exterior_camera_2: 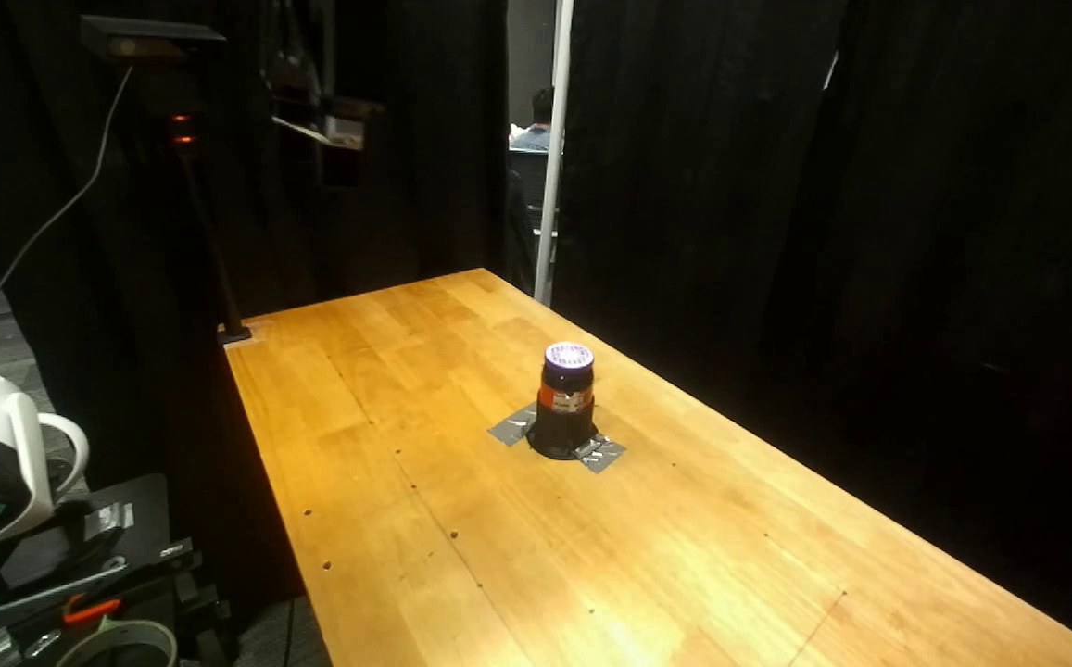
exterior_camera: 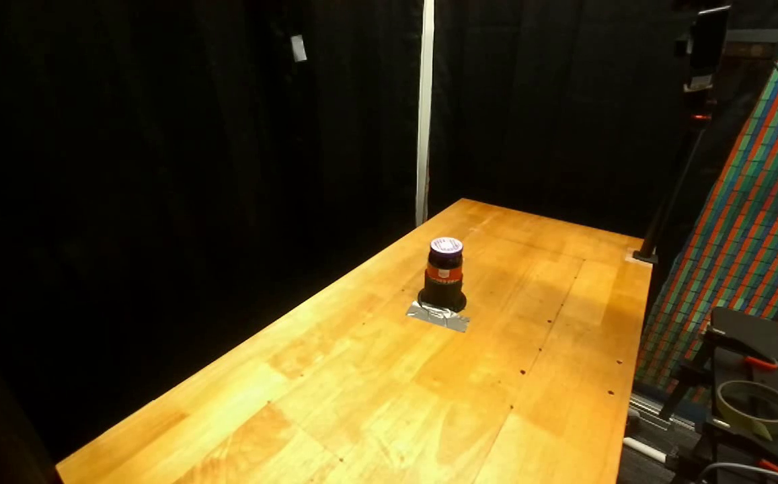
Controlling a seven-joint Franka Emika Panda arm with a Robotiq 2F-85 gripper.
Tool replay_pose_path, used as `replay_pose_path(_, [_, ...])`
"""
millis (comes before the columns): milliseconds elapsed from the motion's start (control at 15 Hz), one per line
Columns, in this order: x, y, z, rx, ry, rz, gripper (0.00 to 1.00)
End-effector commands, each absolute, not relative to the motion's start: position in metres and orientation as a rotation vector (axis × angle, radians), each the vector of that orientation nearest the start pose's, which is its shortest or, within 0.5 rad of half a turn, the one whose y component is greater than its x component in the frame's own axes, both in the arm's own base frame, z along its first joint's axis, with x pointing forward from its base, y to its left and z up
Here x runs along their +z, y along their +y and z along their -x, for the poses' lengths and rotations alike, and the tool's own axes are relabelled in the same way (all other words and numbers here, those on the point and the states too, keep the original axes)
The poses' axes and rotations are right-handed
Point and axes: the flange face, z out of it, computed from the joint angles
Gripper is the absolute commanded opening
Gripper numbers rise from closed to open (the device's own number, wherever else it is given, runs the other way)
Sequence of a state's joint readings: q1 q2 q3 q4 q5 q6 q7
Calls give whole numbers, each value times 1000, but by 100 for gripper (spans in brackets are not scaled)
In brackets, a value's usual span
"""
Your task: Put the rubber band on the cup
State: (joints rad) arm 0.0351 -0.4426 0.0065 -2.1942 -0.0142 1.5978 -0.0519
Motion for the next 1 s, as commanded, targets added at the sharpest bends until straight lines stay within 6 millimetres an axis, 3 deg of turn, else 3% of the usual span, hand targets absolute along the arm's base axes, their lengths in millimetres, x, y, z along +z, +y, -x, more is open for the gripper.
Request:
replay_pose_path(0, [508, 17, -472, 148, -263, 3130, 100])
replay_pose_path(467, [416, 32, -599, 249, -383, 3041, 100])
replay_pose_path(800, [362, 57, -665, 296, -385, 2982, 100])
replay_pose_path(933, [349, 65, -687, 289, -379, 2982, 100])
